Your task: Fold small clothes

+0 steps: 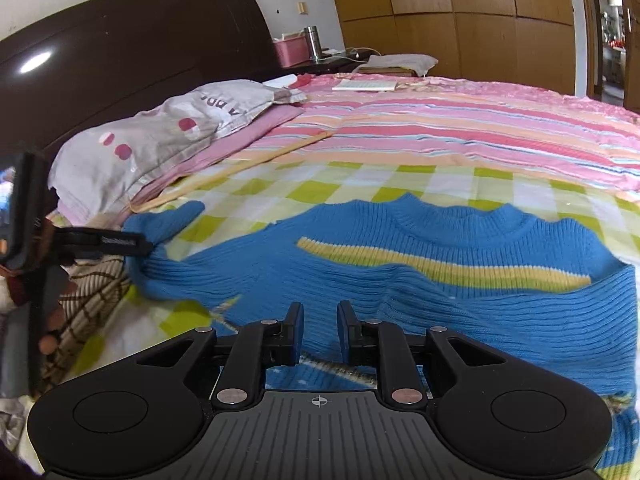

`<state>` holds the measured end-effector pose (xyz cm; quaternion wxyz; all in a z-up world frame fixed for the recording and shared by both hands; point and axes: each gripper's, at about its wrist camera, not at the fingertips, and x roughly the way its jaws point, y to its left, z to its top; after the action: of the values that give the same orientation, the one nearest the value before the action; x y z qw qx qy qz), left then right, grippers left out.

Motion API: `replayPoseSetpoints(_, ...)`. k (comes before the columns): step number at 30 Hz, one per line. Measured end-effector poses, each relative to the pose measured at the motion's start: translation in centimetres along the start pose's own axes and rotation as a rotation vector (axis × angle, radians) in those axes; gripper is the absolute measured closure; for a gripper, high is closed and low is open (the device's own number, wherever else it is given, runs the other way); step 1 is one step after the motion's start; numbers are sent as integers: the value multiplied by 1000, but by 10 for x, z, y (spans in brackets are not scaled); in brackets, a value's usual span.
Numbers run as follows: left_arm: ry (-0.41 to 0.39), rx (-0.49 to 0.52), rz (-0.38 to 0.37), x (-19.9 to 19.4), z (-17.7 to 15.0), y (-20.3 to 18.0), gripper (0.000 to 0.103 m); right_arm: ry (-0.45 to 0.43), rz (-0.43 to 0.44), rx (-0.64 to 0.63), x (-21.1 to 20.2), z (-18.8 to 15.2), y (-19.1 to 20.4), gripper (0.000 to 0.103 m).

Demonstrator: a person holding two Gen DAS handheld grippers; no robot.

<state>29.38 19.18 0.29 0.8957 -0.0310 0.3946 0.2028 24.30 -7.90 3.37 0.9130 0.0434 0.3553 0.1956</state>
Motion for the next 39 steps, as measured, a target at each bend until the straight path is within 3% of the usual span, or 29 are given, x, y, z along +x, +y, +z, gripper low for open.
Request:
replayPoseSetpoints(2,0,-11,34,1,-1,-1,48,2,-2,7,0,-1,-2,84)
replayPoseSetpoints(4,-1,-36,47,0,-1,2,59,-1,-4,7,-2,-3,-4,84)
replayPoseSetpoints(8,-34,-121,-44,-10,-5,20,83,-6,8,21,-8,-4,-7,84)
replayPoseSetpoints(11,-71,-151,-113,-20,-11,29,85,-12,24,21,-11,-2,-4,84)
replayPoseSetpoints(16,-136,-104,-219,-42,-39,33,85,0,66,-8,-5,7,16,82)
replayPoseSetpoints(19,-154,-116,-270,-48,-56,40,85,29,112,-22,11,17,39,82)
replayPoseSetpoints(23,-162,-120,-350,-50,-73,45,93,68,154,-87,42,33,82,82)
replayPoseSetpoints(26,-167,-105,-363,-45,-80,45,93,113,204,-102,70,47,114,81)
replayPoseSetpoints(28,-169,-100,-373,-42,-83,47,93,130,220,-103,91,56,134,65)
replayPoseSetpoints(39,-168,-80,-428,-31,-83,55,93,218,196,-69,189,82,181,61)
